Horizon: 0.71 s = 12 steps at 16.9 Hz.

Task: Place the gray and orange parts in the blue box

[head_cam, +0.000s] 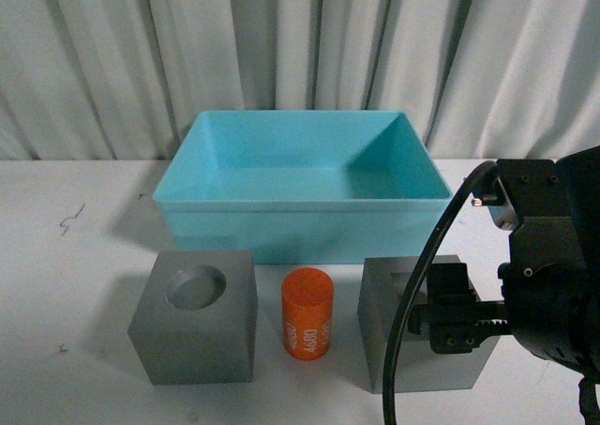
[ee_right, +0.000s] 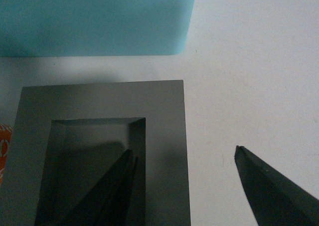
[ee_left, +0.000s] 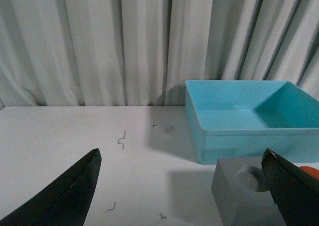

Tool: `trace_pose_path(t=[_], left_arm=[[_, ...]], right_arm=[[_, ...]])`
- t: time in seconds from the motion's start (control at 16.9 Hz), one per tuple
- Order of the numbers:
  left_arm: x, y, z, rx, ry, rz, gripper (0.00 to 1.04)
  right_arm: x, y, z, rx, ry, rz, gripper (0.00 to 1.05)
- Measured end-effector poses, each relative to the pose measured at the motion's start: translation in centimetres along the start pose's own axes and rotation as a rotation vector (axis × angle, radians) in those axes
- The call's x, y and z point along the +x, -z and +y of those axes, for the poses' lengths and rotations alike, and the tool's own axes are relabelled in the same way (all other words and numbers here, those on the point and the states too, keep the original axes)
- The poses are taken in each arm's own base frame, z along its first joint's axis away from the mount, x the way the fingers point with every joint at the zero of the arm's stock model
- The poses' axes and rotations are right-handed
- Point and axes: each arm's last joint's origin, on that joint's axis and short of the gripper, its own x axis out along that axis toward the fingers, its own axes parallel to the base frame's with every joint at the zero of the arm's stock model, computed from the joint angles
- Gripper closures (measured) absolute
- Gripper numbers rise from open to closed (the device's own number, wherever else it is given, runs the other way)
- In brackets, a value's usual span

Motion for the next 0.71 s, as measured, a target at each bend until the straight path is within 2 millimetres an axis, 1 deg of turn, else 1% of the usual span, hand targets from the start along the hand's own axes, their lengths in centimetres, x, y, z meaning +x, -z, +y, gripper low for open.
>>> trace_pose_path(t=[0.24, 0.3, 0.41, 0.47, 0.59, 0.71], left_arm=[[0.0, 0.0, 0.0, 0.0, 0.0, 0.0, 0.07], [0.0, 0.0, 0.0, 0.0, 0.0, 0.0, 0.07], [0.0, 0.0, 0.0, 0.0, 0.0, 0.0, 0.07], [0.0, 0.0, 0.0, 0.0, 0.0, 0.0, 0.07], [0.0, 0.0, 0.0, 0.0, 0.0, 0.0, 0.07], [0.0, 0.0, 0.0, 0.0, 0.0, 0.0, 0.07]], right_arm=[[-0.5, 0.4, -0.6, 0.008, 0.007, 0.004, 0.77], [-0.9, 0.4, -0.9, 0.011, 0.021, 0.006, 0.84], [-2.1, 0.2, -2.1, 0.026, 0.042, 0.026, 0.86], [-3.3, -0.6, -2.7, 0.042, 0.049, 0.012, 0.86], [-6.4, -4.3, -3.7, 0.079, 0.024, -0.103, 0.86], [-10.2, -10.4, -4.6, 0.103, -0.01, -0.325, 0.86]])
